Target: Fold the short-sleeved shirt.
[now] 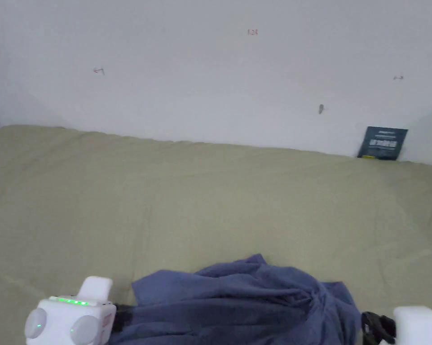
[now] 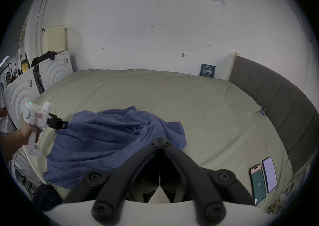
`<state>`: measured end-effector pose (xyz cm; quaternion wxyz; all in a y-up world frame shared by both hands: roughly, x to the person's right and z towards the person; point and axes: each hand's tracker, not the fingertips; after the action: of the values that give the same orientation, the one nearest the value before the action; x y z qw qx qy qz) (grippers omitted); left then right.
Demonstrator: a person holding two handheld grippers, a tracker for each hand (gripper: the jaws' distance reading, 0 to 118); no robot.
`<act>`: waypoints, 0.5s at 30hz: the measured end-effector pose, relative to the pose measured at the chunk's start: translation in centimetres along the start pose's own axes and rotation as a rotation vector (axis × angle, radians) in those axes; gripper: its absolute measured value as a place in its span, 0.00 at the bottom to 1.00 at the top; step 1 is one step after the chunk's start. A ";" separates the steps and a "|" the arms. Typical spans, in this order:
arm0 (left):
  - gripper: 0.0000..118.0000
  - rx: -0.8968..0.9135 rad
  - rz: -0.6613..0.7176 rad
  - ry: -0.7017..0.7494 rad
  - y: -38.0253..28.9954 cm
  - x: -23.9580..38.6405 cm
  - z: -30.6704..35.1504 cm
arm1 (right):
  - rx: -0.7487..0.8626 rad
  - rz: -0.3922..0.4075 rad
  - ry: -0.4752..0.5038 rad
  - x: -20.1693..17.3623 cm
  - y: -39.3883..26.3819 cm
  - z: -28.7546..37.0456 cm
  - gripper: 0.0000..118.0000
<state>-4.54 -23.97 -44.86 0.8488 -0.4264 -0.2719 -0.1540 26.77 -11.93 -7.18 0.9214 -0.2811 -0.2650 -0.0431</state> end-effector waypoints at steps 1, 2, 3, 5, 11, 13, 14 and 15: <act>0.00 0.001 -0.009 0.008 -0.1 0.4 0.5 | -0.012 0.012 -0.015 0.6 -0.2 -0.4 0.00; 0.00 0.000 -0.043 0.028 -0.1 0.9 0.8 | -0.028 0.034 -0.036 1.3 -0.4 -0.8 0.00; 0.00 0.003 -0.064 0.037 -0.2 1.1 0.9 | -0.040 0.053 -0.049 1.9 -0.4 -1.1 0.01; 0.00 0.010 -0.049 0.012 -0.2 0.9 1.8 | -0.093 0.090 -0.075 3.3 -0.6 -2.4 0.01; 0.00 0.070 0.073 -0.083 -0.1 1.5 6.7 | -0.202 0.054 -0.037 8.3 -1.1 -10.4 0.05; 0.00 0.085 0.065 -0.074 0.0 1.8 7.5 | -0.263 0.010 -0.016 9.4 -0.2 -13.6 0.41; 0.00 0.087 0.060 -0.067 0.1 2.1 7.8 | -0.292 -0.021 0.000 9.9 0.2 -15.4 0.78; 0.00 0.086 0.055 -0.068 0.2 2.2 7.8 | -0.292 -0.028 0.003 10.2 0.7 -16.7 0.93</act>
<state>-5.24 -17.56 -39.88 0.8605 -0.4019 -0.2952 -0.1041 43.41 -19.62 -14.04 0.8703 -0.4084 -0.2586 -0.0946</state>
